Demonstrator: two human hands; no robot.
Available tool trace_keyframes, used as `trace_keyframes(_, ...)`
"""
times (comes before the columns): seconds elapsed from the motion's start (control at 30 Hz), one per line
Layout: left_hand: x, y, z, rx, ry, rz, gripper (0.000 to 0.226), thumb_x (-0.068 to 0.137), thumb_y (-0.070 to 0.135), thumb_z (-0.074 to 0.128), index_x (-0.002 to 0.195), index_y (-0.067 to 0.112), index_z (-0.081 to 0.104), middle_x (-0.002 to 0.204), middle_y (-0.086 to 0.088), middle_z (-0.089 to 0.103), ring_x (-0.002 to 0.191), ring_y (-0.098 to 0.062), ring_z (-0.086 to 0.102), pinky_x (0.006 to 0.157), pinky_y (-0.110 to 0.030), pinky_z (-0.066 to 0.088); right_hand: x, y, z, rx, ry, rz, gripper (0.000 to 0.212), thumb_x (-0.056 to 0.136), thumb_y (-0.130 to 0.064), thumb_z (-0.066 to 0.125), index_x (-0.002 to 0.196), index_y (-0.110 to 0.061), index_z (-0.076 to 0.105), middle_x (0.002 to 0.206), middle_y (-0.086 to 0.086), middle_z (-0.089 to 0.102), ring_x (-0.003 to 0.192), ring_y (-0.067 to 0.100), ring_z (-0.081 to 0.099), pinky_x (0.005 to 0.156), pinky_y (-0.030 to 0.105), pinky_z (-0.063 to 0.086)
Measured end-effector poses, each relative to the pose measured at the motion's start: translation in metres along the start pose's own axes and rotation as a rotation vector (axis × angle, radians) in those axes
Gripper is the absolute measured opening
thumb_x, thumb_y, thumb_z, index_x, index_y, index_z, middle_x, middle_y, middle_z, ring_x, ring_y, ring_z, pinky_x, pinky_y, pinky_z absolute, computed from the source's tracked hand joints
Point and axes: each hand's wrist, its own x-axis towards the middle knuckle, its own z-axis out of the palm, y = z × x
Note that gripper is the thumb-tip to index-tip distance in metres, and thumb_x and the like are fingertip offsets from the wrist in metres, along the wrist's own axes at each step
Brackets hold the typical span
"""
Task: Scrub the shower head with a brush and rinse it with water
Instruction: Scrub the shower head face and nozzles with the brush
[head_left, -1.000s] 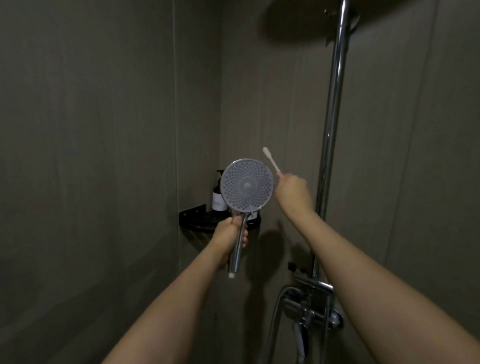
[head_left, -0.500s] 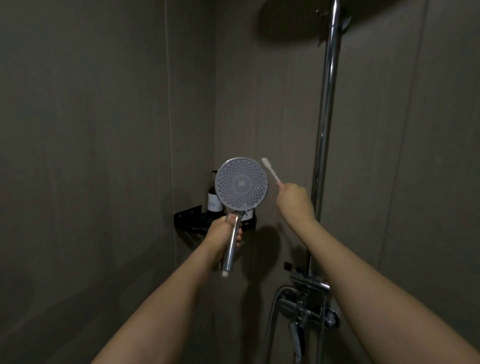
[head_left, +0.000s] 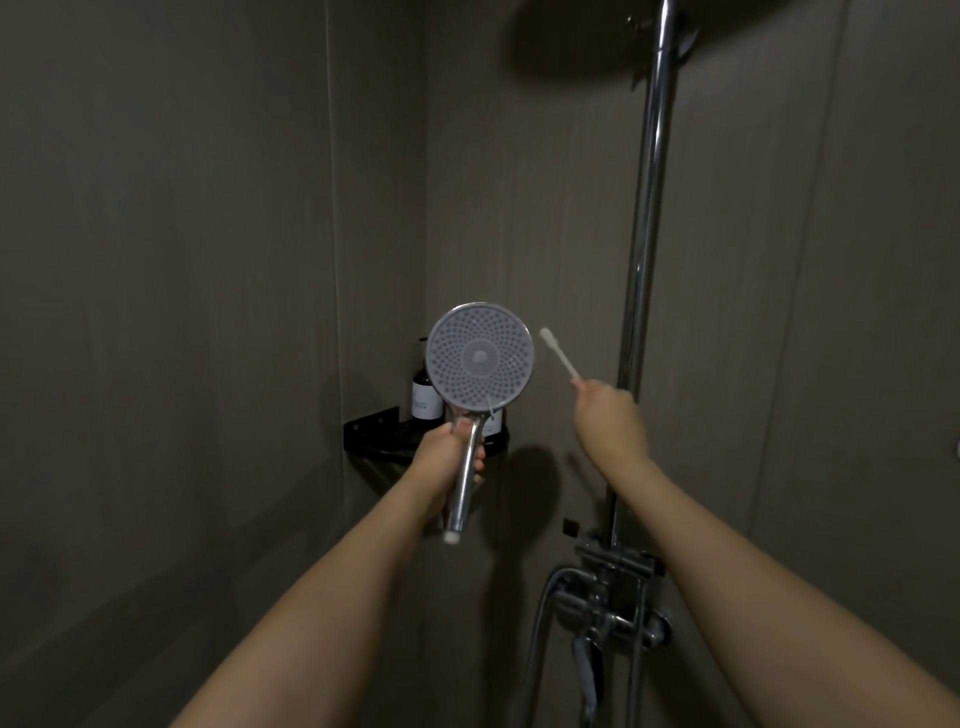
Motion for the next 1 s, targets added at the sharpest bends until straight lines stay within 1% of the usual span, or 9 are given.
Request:
trace_keyframes(0.13,-0.001,-0.002,0.0,0.007,-0.019,-0.004,0.028,0.099,0.027,0.038,0.079,0.013,0.052,0.065,-0.005,0.05,0.055,-0.014,0.047,0.053,-0.027,0.041,-0.008,0.0,0.003,0.021,-0.146,-0.02,0.042,0.1,-0.036,0.032,0.103,-0.006,0.062,0.089,0.015,0.067,0.08,0.034,0.064,0.064,0.039,0.05)
trace_keyframes(0.27,-0.001,-0.007,0.003,0.021,0.008,0.009,0.031,0.099,0.026,0.038,0.074,0.012,0.05,0.061,-0.005,0.049,0.048,-0.012,0.046,0.048,-0.024,0.04,-0.004,0.008,0.002,0.028,0.013,-0.005,0.045,0.1,-0.032,0.033,0.1,0.0,0.064,0.084,0.019,0.068,0.074,0.035,0.065,0.06,0.038,0.051)
trace_keyframes(0.37,-0.002,-0.012,0.001,0.021,0.008,-0.002,0.03,0.099,0.024,0.039,0.074,0.012,0.05,0.06,-0.005,0.049,0.045,-0.011,0.046,0.046,-0.022,0.04,-0.012,0.007,0.007,0.033,-0.138,-0.033,0.042,0.1,-0.036,0.033,0.101,-0.007,0.063,0.088,0.016,0.068,0.079,0.033,0.065,0.063,0.036,0.048)
trace_keyframes(0.5,-0.005,-0.017,0.0,0.023,0.01,-0.013,0.029,0.098,0.023,0.04,0.073,0.012,0.05,0.061,-0.005,0.048,0.046,-0.011,0.045,0.046,-0.021,0.039,-0.005,0.017,0.005,0.034,0.032,0.008,0.044,0.101,-0.03,0.033,0.101,0.001,0.064,0.085,0.019,0.067,0.073,0.032,0.062,0.058,0.029,0.039)
trace_keyframes(0.63,-0.007,-0.024,0.002,0.028,0.021,-0.016,0.03,0.098,0.021,0.04,0.072,0.012,0.05,0.059,-0.006,0.048,0.04,-0.009,0.045,0.043,-0.02,0.039,-0.012,0.019,0.013,-0.014,-0.212,-0.054,0.041,0.099,-0.038,0.034,0.101,-0.009,0.064,0.086,0.013,0.066,0.071,0.027,0.058,0.062,0.033,0.045)
trace_keyframes(0.77,-0.01,-0.034,0.003,0.018,0.043,-0.046,0.031,0.098,0.02,0.04,0.07,0.013,0.05,0.053,-0.004,0.05,0.039,-0.009,0.046,0.042,-0.019,0.04,-0.01,0.023,0.013,0.088,-0.038,-0.032,0.044,0.1,-0.031,0.035,0.099,0.0,0.065,0.085,0.018,0.066,0.074,0.029,0.061,0.065,0.035,0.047)
trace_keyframes(0.87,-0.011,-0.043,0.008,0.005,0.036,-0.069,0.031,0.098,0.019,0.039,0.07,0.012,0.05,0.044,0.0,0.051,0.035,-0.008,0.046,0.039,-0.016,0.04,-0.023,0.014,0.021,0.04,-0.186,-0.119,0.04,0.1,-0.032,0.036,0.101,-0.005,0.066,0.09,0.016,0.068,0.075,0.028,0.06,0.063,0.034,0.045)
trace_keyframes(0.93,-0.012,-0.049,0.011,0.029,0.024,-0.085,0.03,0.098,0.021,0.04,0.071,0.011,0.051,0.047,-0.001,0.053,0.037,-0.008,0.047,0.04,-0.018,0.041,-0.019,0.025,0.025,-0.02,-0.116,-0.025,0.041,0.1,-0.031,0.035,0.104,-0.003,0.065,0.083,0.012,0.065,0.069,0.024,0.058,0.058,0.031,0.047)
trace_keyframes(1.0,-0.015,-0.056,0.012,0.049,0.017,-0.102,0.03,0.098,0.023,0.04,0.072,0.011,0.051,0.056,-0.005,0.052,0.039,-0.009,0.047,0.041,-0.019,0.042,-0.015,0.041,0.023,0.096,0.03,0.123,0.04,0.101,-0.025,0.035,0.106,0.001,0.064,0.082,0.014,0.063,0.064,0.021,0.055,0.046,0.024,0.039)
